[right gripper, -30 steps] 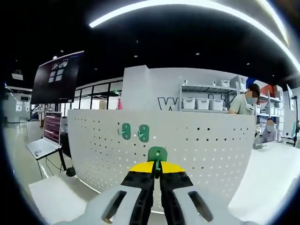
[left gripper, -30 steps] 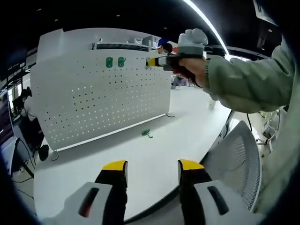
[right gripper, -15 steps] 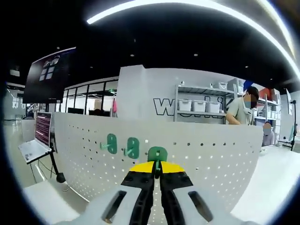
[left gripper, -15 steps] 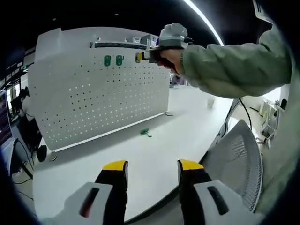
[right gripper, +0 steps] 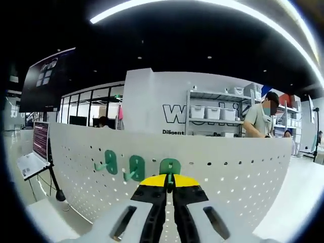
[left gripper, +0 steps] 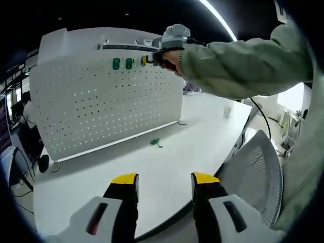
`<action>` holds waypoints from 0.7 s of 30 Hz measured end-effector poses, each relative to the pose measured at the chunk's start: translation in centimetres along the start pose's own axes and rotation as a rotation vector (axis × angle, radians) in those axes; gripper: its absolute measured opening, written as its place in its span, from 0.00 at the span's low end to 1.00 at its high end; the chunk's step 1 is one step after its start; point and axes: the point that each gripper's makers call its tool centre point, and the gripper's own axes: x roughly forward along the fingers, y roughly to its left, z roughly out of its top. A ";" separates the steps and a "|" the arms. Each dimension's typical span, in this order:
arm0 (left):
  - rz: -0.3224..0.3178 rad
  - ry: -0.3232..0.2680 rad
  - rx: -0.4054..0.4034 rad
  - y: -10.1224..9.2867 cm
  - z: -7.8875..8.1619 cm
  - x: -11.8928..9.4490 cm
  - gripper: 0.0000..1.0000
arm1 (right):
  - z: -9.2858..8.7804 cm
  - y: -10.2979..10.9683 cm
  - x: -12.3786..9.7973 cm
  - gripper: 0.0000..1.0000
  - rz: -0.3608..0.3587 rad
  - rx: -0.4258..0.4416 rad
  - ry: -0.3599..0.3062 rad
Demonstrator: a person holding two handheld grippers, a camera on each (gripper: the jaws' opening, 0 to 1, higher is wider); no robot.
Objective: Insert the hook assembly into the mounting plate slot until the hook locks in place.
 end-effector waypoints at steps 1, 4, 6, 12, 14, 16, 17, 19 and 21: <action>0.000 0.001 0.000 0.0 0.0 0.0 0.43 | -0.1 -0.1 0.1 0.01 -0.001 0.002 0.004; 0.000 0.002 -0.004 0.0 -0.1 0.0 0.43 | 0.0 -0.1 0.2 0.01 -0.008 0.012 0.004; 0.000 0.002 -0.006 0.0 -0.1 0.0 0.43 | 0.2 -0.1 0.3 0.01 -0.009 0.000 0.002; 0.001 0.005 -0.006 0.0 -0.1 0.0 0.43 | 0.3 -0.3 0.8 0.01 -0.013 -0.004 0.007; 0.001 0.006 -0.007 0.0 -0.1 0.0 0.43 | 0.2 -0.3 0.9 0.01 -0.012 -0.009 0.011; 0.002 0.005 -0.007 0.0 -0.1 0.0 0.43 | 0.0 -0.3 1.0 0.01 -0.013 -0.012 0.021; 0.003 0.005 -0.007 0.0 -0.1 0.0 0.43 | 0.0 -0.3 1.0 0.01 -0.015 -0.008 0.019; 0.003 0.005 -0.007 0.0 -0.1 0.0 0.43 | 0.0 -0.2 1.1 0.01 -0.016 -0.013 0.019; 0.003 0.006 -0.007 0.0 -0.1 0.0 0.43 | -0.1 -0.2 1.2 0.01 -0.016 -0.014 0.022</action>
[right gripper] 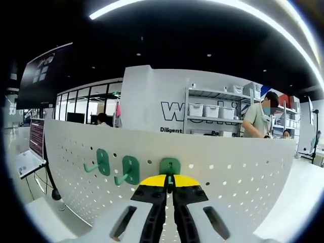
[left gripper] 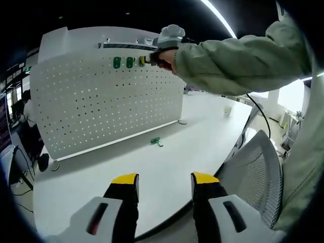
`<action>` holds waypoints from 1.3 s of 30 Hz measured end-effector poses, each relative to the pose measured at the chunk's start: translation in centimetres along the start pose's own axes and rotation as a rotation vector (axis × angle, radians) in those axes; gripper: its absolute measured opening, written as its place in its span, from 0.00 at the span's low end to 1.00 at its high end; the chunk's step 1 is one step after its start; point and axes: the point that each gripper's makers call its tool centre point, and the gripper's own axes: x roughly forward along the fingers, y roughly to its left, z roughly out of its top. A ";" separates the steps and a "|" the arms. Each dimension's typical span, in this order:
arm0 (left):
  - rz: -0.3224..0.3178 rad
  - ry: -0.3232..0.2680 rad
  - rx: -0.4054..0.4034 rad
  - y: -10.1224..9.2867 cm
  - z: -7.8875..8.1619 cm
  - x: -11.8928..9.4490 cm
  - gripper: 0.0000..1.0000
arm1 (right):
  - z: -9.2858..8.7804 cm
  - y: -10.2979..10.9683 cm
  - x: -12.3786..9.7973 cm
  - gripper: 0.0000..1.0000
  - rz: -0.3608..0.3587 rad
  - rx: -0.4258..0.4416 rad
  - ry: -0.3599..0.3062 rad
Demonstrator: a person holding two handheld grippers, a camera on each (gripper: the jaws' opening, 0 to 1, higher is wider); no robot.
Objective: Insert the hook assembly into the mounting plate slot until the hook locks in place.
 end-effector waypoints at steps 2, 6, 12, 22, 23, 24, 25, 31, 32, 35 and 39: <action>-0.001 -0.001 0.000 0.0 0.0 0.0 0.43 | -0.3 0.0 0.1 0.01 -0.003 -0.005 0.007; 0.000 -0.002 -0.001 0.0 0.0 0.0 0.42 | -0.3 -0.1 0.1 0.02 -0.005 -0.008 0.005; 0.000 -0.002 -0.001 0.0 0.0 0.0 0.42 | -0.4 -0.1 0.1 0.02 -0.001 -0.007 0.010; 0.003 -0.004 -0.003 0.0 0.1 0.0 0.42 | -1.4 0.2 -0.2 0.06 0.005 -0.009 0.031; 0.004 -0.004 -0.003 0.0 0.1 0.0 0.42 | -1.5 0.2 -0.2 0.07 0.005 -0.010 0.034; 0.003 -0.005 -0.004 0.0 0.1 0.0 0.42 | -1.7 0.2 -0.3 0.08 0.001 -0.013 0.038; 0.004 -0.004 -0.004 0.1 0.1 0.0 0.42 | -1.7 0.1 -0.3 0.09 0.000 -0.013 0.038; 0.006 -0.005 -0.003 0.1 0.1 0.0 0.42 | -2.1 0.1 -0.7 0.16 -0.004 -0.008 0.038; 0.006 -0.005 -0.003 0.1 0.1 0.0 0.42 | -2.2 0.1 -0.8 0.17 -0.005 -0.006 0.042; 0.006 -0.004 -0.002 0.1 0.1 0.0 0.42 | -2.5 -0.1 -0.8 0.19 -0.004 -0.010 0.046; 0.007 -0.006 -0.001 0.1 0.1 0.0 0.42 | -2.8 0.0 -1.2 0.23 -0.003 -0.007 0.052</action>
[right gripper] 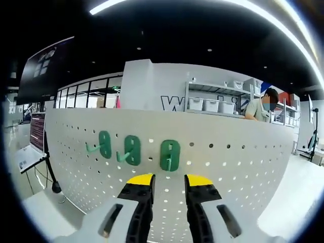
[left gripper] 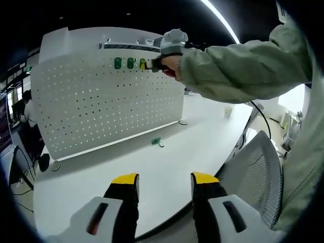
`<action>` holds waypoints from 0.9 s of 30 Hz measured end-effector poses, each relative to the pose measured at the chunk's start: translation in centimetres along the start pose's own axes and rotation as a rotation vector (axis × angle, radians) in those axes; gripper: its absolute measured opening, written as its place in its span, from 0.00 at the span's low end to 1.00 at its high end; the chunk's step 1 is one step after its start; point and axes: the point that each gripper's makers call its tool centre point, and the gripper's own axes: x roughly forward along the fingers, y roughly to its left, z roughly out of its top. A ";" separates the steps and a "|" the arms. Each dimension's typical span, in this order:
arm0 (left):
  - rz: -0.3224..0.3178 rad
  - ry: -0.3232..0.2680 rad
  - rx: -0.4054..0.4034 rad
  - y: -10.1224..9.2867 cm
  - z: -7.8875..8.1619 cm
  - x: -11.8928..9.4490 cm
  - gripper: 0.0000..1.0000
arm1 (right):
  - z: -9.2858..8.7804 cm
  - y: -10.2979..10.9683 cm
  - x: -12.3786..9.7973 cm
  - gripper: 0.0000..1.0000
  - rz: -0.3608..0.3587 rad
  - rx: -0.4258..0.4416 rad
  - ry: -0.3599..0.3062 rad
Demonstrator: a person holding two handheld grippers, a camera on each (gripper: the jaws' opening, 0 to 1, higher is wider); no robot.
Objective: Insert the hook assembly into the mounting plate slot until the hook locks in place.
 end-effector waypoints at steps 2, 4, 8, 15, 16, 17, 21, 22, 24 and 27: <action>0.001 -0.001 0.000 0.0 0.0 0.0 0.42 | 0.0 0.0 -0.2 0.25 -0.001 0.003 -0.001; 0.001 0.000 0.000 0.0 0.0 0.0 0.42 | 0.0 -0.1 -0.3 0.29 -0.003 0.003 0.001; 0.005 -0.001 0.004 0.0 0.0 -0.1 0.42 | -0.1 -0.3 -0.4 0.32 -0.007 0.003 0.002; 0.010 -0.003 0.004 0.1 0.1 -0.1 0.42 | -0.8 -0.4 -0.9 0.38 0.011 0.001 0.017; 0.010 -0.001 0.006 0.1 0.1 -0.1 0.42 | -1.4 -0.3 -1.1 0.41 0.021 0.007 0.036; 0.010 -0.002 0.008 0.1 0.1 -0.1 0.43 | -1.7 -0.2 -1.2 0.43 0.027 0.012 0.045; 0.014 0.000 0.012 0.1 0.0 -0.3 0.43 | -2.6 -0.3 -1.8 0.45 0.030 0.007 0.061; 0.014 -0.001 0.012 0.1 0.0 -0.3 0.43 | -2.7 -0.3 -2.1 0.45 0.031 0.008 0.064; 0.017 -0.001 0.014 0.1 0.0 -0.4 0.43 | -3.1 -0.3 -2.6 0.45 0.034 0.003 0.071; 0.023 -0.002 0.015 0.2 0.0 -0.5 0.43 | -4.1 -0.2 -3.4 0.47 0.049 -0.007 0.098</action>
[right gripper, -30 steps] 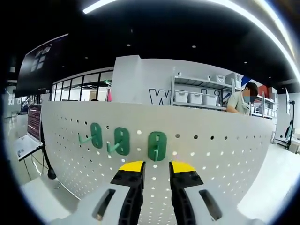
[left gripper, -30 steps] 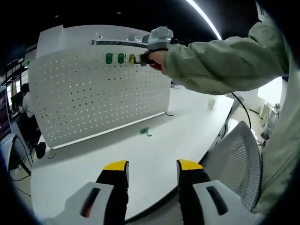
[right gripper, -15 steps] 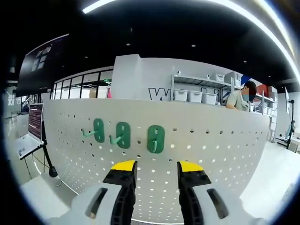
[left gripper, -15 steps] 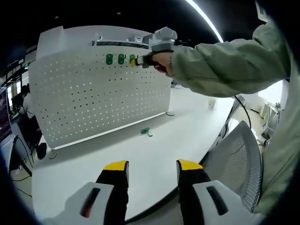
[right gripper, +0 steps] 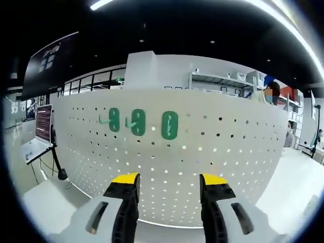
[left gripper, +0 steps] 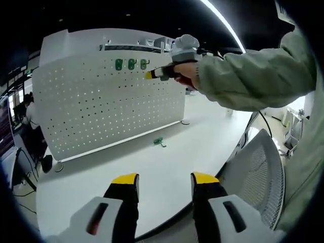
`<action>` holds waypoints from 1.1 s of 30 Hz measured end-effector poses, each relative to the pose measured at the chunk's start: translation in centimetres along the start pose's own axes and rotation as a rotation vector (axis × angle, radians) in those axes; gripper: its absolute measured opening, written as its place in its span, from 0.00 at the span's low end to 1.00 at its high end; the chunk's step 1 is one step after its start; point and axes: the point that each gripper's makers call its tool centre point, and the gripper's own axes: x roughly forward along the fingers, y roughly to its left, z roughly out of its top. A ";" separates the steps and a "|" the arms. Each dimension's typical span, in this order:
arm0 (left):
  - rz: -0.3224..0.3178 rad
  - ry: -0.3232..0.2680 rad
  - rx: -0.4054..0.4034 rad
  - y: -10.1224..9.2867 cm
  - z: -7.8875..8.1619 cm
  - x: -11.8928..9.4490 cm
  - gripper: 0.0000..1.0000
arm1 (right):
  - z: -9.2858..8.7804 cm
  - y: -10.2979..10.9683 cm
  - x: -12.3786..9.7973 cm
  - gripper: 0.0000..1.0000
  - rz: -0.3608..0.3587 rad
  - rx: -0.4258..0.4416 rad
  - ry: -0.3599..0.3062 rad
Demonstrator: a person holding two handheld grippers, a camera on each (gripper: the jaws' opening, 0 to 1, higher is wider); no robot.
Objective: Insert the hook assembly into the mounting plate slot until the hook locks in place.
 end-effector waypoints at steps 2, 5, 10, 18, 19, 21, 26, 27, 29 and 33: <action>0.004 -0.001 0.002 0.0 0.0 0.0 0.43 | -0.6 0.1 -0.6 0.48 0.011 0.003 0.007; 0.006 -0.002 0.005 0.0 0.0 -0.1 0.43 | -1.5 0.1 -1.4 0.48 0.019 0.001 0.025; 0.012 -0.007 0.009 0.1 0.3 -0.1 0.43 | -2.5 0.2 -2.7 0.48 0.034 -0.011 0.040; 0.028 -0.019 0.011 0.4 0.9 -0.2 0.42 | -4.8 0.5 -4.7 0.48 0.076 0.015 0.087; 0.029 -0.020 0.012 0.4 0.9 -0.2 0.42 | -5.1 0.4 -5.1 0.48 0.078 0.012 0.091; 0.034 -0.022 0.013 0.5 1.0 -0.2 0.42 | -5.5 0.5 -5.6 0.48 0.085 0.019 0.097; 0.039 -0.022 0.014 0.3 1.0 -0.3 0.42 | -7.0 0.3 -7.4 0.48 0.108 0.029 0.124; 0.039 -0.022 0.014 0.3 1.0 -0.3 0.42 | -7.2 0.3 -7.7 0.48 0.112 0.029 0.127; 0.039 -0.020 0.013 0.2 0.9 -0.2 0.42 | -7.8 0.5 -8.3 0.48 0.136 0.051 0.140; 0.040 -0.020 0.012 0.1 1.0 -0.1 0.42 | -8.3 0.7 -9.4 0.48 0.160 0.040 0.151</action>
